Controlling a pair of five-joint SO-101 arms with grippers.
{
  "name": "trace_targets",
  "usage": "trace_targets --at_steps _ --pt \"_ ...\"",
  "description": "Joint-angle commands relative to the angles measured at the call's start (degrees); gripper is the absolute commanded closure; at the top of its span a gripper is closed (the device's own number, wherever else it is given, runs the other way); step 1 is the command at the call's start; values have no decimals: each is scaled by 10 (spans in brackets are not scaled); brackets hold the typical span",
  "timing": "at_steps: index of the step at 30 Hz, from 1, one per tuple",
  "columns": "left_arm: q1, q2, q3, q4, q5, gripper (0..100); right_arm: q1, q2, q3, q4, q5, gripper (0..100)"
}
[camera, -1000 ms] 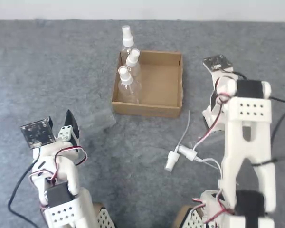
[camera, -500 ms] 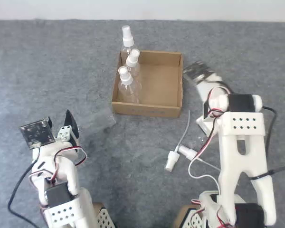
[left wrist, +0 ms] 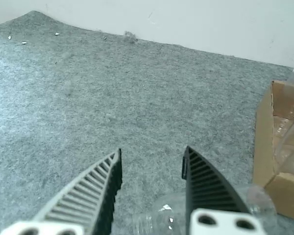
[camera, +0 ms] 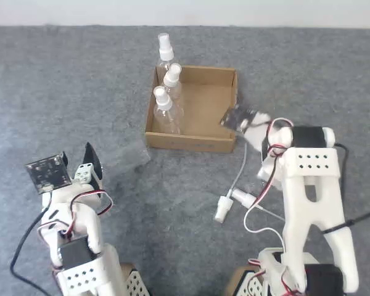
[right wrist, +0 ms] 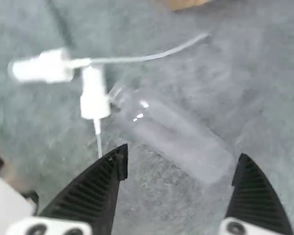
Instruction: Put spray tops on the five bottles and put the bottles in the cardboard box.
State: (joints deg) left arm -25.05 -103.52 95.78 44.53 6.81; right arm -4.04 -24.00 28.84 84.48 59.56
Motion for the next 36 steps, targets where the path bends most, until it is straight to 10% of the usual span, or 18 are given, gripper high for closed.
trace_targets --at_steps 1,31,36 --pt "-1 -9 -14 -16 -4 812 -6 -30 25 -25 76 696" --pt "0 -9 -14 -15 -4 812 73 -30 267 -341 144 874" --pt "0 -9 -14 -15 -4 812 74 -30 267 -339 44 889"
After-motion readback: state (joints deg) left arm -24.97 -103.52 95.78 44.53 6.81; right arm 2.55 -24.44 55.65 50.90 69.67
